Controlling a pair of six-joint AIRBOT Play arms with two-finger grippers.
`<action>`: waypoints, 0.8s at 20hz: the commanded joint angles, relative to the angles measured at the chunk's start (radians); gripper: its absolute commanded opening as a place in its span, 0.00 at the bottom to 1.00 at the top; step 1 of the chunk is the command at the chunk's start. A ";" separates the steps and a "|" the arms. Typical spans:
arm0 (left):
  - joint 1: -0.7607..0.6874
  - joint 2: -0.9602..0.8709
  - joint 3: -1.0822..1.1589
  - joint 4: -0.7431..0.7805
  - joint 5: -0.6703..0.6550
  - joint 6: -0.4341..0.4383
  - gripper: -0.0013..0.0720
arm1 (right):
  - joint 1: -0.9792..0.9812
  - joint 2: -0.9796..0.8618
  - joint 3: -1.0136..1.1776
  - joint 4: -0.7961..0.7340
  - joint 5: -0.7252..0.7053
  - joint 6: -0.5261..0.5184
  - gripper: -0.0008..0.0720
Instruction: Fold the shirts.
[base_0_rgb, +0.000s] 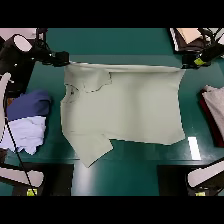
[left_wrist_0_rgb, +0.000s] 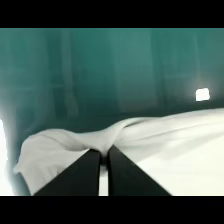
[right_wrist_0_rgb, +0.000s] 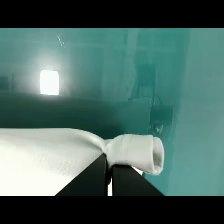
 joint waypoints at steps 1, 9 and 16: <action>0.021 -0.017 0.014 0.011 -0.205 0.048 0.05 | 0.002 0.037 -0.061 -0.003 0.028 -0.023 0.03; 0.036 -0.018 -0.238 -0.023 -0.182 0.042 0.06 | 0.038 0.194 -0.518 0.024 -0.137 -0.023 0.04; 0.047 0.069 -0.263 0.002 -0.214 0.008 0.59 | -0.002 0.259 -0.554 0.127 -0.102 -0.024 0.64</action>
